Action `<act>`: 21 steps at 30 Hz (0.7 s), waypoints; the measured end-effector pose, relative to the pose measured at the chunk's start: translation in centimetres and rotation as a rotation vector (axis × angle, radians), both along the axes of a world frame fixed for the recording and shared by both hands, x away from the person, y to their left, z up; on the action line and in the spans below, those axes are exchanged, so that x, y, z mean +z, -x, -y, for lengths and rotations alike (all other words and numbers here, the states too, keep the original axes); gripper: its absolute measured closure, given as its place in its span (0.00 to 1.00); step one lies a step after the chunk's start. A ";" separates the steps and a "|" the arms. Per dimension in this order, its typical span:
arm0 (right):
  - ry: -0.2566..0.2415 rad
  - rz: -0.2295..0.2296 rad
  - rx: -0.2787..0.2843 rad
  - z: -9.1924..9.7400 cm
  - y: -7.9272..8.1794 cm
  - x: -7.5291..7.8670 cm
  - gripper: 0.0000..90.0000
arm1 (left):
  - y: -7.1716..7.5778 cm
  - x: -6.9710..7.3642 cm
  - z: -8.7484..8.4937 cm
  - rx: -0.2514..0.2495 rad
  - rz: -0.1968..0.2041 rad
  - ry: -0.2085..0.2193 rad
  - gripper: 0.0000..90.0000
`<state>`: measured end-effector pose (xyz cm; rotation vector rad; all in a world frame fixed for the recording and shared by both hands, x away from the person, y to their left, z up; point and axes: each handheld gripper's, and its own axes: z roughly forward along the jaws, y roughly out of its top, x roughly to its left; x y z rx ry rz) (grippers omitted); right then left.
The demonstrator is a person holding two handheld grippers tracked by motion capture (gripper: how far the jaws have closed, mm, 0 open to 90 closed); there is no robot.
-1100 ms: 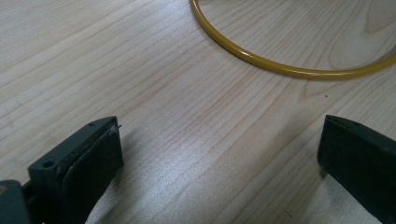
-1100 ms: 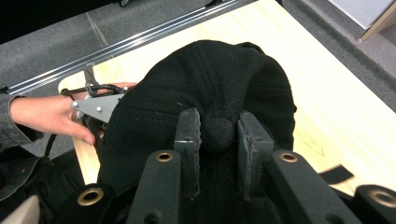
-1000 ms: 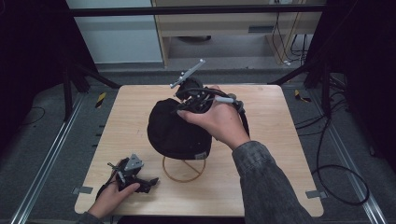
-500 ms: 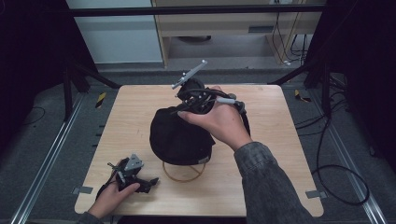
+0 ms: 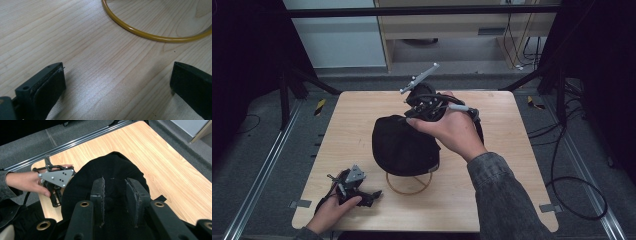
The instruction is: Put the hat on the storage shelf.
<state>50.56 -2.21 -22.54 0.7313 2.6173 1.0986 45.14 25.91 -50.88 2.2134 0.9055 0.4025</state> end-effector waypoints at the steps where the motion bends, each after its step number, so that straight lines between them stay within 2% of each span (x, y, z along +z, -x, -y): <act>1: 0.002 -0.001 0.000 0.0 0.1 0.0 0.76 | 0.0 0.0 0.0 0.000 0.000 0.000 0.00; 14: 0.033 0.029 0.013 0.2 1.1 -0.1 0.75 | 0.0 0.0 0.0 0.000 0.000 0.000 0.00; 21: 0.034 0.047 0.008 0.6 1.5 -0.3 0.69 | 0.0 0.0 0.0 0.000 0.000 0.000 0.00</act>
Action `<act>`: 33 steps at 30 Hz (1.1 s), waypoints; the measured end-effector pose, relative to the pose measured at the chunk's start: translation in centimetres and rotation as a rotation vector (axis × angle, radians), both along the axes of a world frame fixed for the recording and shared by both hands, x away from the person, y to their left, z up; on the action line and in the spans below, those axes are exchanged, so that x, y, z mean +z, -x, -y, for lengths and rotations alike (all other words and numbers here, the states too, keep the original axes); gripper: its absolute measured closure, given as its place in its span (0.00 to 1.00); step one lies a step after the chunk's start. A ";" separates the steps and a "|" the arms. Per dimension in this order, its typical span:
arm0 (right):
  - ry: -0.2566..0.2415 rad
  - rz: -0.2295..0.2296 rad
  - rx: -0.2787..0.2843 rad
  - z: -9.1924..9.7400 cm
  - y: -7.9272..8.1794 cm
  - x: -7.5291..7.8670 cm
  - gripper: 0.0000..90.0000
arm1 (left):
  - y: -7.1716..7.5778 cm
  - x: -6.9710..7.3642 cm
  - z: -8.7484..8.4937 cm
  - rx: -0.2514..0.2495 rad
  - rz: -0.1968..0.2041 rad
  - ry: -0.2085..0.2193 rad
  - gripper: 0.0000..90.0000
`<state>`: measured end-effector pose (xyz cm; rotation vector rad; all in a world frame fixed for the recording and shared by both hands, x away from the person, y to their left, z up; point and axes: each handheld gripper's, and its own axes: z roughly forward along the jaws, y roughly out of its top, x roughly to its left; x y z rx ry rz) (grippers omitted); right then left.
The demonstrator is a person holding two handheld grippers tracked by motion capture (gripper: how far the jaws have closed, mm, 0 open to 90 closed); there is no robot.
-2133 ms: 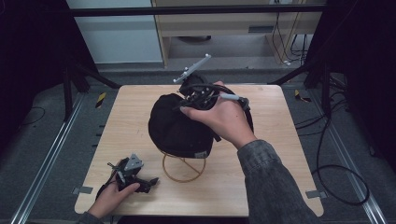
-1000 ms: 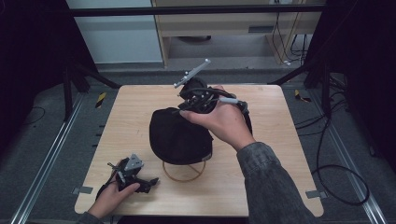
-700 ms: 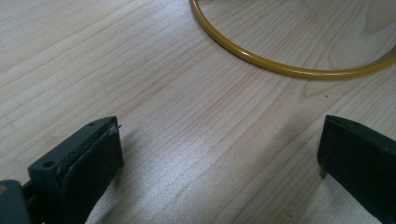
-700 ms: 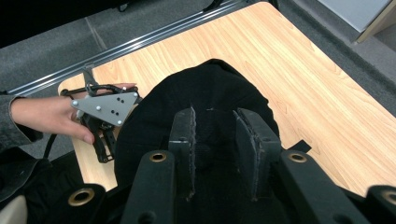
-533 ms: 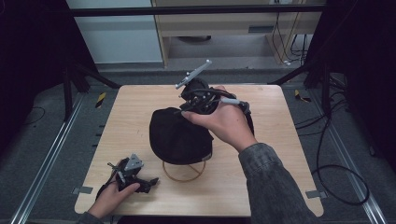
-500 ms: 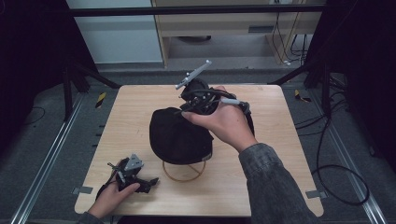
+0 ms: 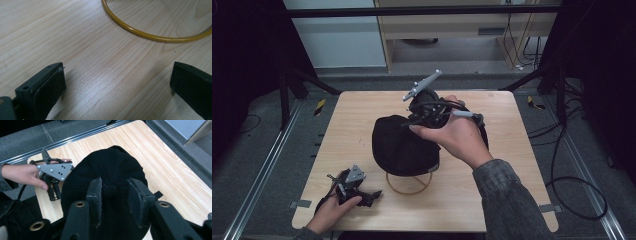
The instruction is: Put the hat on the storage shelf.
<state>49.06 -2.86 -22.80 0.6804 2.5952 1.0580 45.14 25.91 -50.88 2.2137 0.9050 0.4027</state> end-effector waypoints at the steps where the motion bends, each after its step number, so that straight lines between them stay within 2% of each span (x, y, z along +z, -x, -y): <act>1: 0.002 0.005 -0.003 0.1 0.1 0.0 0.68 | 0.0 0.0 0.0 0.000 0.000 0.001 0.00; 8: -0.023 0.031 -0.034 1.4 0.7 -0.3 0.48 | 0.0 0.0 0.0 0.001 0.000 0.001 0.00; 20: -0.039 0.088 -0.119 4.2 1.1 -0.6 0.25 | 0.0 0.0 0.1 0.001 0.000 0.002 0.00; 24: -0.043 0.103 -0.170 5.5 1.1 -0.6 0.16 | 0.1 0.0 0.1 0.001 0.001 0.001 0.00; 29: -0.032 0.121 -0.205 6.7 1.1 -0.9 0.12 | 0.1 0.0 0.1 0.000 -0.001 0.000 0.00; 33: -0.043 0.128 -0.214 7.6 1.3 -1.0 0.09 | 0.1 0.0 0.1 0.000 -0.001 0.001 0.00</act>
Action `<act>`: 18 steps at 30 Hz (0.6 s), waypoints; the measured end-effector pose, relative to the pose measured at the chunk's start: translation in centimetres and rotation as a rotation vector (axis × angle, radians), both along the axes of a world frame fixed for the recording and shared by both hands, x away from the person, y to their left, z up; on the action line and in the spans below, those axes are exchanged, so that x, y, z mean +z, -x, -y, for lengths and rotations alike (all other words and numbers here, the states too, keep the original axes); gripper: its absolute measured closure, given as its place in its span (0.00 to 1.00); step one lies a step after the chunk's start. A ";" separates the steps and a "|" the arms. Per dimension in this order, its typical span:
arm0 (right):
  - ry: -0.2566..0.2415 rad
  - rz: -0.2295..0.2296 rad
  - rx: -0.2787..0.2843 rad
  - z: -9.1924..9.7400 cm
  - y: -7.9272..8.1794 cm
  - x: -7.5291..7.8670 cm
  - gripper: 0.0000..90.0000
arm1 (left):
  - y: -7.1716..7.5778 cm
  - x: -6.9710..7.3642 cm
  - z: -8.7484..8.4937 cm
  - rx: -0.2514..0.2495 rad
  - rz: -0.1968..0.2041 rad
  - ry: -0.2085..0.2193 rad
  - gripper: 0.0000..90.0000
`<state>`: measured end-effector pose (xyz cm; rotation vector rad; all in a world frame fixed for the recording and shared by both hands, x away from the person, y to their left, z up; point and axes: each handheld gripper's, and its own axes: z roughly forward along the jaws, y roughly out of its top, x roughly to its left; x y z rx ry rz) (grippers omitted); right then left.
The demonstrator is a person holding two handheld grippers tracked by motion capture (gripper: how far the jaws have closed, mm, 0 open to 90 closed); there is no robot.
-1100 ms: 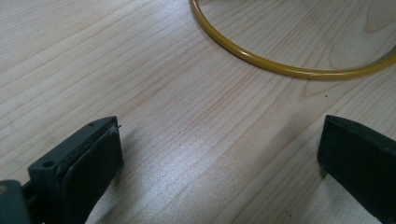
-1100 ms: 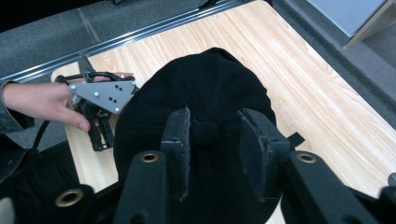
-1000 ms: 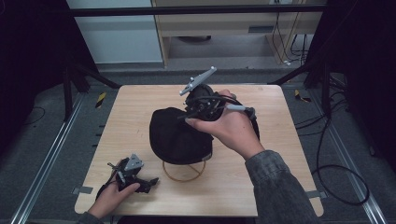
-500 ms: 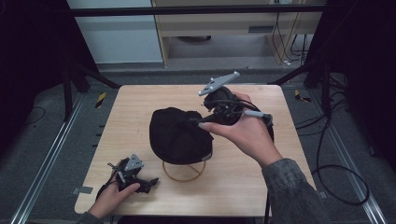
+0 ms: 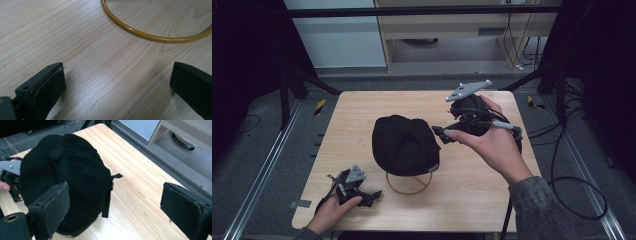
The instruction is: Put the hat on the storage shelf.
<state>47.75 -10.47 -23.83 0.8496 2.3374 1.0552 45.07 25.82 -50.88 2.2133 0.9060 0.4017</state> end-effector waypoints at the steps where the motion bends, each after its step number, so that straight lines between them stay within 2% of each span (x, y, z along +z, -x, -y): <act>1: 0.001 0.002 -0.002 0.2 0.1 0.0 0.09 | 0.0 0.0 0.0 0.000 0.000 0.000 0.00; 9: 0.004 0.003 -0.023 2.3 0.6 -0.9 0.07 | 0.0 0.0 0.0 -0.001 0.000 -0.001 0.00; 13: 0.014 0.027 -0.043 3.4 0.8 -1.5 0.09 | 0.0 0.0 0.0 0.000 0.002 0.001 0.00; 18: -0.005 0.044 -0.077 4.5 0.9 -1.9 0.09 | 0.0 0.0 0.0 0.000 0.002 0.001 0.00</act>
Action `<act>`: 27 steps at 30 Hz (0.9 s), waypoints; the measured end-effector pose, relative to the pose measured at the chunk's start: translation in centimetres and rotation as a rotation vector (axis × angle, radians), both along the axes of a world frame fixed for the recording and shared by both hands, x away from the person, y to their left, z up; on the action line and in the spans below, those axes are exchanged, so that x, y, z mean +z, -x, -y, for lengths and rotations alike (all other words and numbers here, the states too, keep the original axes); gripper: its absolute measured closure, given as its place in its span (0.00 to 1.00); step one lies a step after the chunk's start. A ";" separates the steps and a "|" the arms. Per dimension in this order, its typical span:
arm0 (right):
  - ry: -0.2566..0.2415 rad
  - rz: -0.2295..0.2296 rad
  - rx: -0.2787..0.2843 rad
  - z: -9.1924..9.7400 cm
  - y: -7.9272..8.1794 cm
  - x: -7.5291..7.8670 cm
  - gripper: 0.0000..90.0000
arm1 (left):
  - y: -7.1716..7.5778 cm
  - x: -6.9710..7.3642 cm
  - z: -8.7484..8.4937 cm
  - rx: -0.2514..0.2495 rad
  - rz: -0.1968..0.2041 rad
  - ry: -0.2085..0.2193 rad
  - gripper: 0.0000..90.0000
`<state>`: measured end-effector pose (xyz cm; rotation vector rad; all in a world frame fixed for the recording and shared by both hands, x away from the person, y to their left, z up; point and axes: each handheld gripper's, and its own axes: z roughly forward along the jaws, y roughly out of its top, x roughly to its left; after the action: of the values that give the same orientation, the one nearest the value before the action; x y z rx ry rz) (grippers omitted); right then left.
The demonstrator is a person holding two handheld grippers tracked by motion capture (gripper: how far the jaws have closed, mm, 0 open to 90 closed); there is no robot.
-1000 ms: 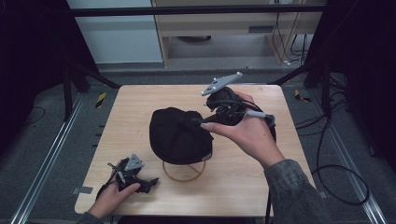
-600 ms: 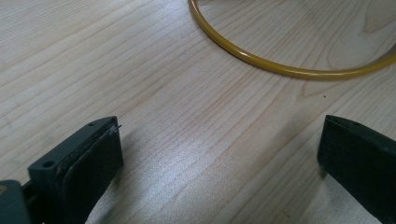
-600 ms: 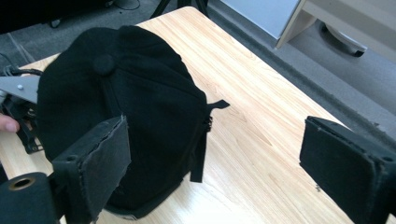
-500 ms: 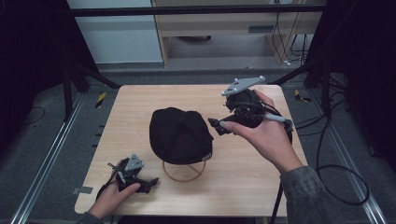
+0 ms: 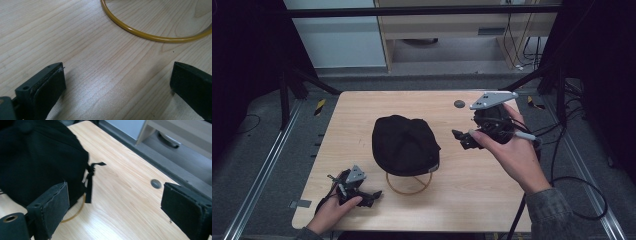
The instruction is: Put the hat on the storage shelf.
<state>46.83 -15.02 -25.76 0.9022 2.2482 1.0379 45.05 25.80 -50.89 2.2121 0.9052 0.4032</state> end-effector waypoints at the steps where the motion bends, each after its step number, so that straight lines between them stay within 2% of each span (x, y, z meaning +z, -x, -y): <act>1: 0.008 0.000 -0.028 0.7 0.0 -0.4 0.11 | 0.0 0.0 0.0 0.000 0.000 0.000 0.00; 4: 0.005 -0.014 -0.059 1.5 0.0 -1.2 0.12 | 0.0 0.0 0.0 0.000 0.000 0.000 0.00; 9: -0.006 -0.014 -0.080 2.6 0.0 -2.3 0.12 | 0.0 0.0 0.0 0.001 0.001 0.000 0.00; 10: -0.015 -0.020 -0.091 3.2 0.0 -3.2 0.11 | 0.0 0.0 0.0 0.001 0.001 0.000 0.00; 13: -0.007 -0.034 -0.100 3.8 -0.1 -4.4 0.11 | 0.0 0.0 0.0 0.000 -0.002 -0.001 0.00; 15: 0.010 -0.032 -0.106 4.2 0.0 -5.2 0.11 | 0.0 0.0 0.0 0.000 -0.002 -0.001 0.00; 21: 0.012 -0.052 -0.136 5.1 0.1 -7.1 0.11 | 0.0 0.0 0.0 0.001 -0.002 -0.001 0.00; 27: -0.012 -0.062 -0.156 5.8 0.2 -9.0 0.11 | 0.0 0.0 0.0 0.001 -0.002 -0.001 0.00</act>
<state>46.66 -20.78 -34.76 1.1099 2.1833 0.9659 45.03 25.79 -50.89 2.2137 0.9067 0.4021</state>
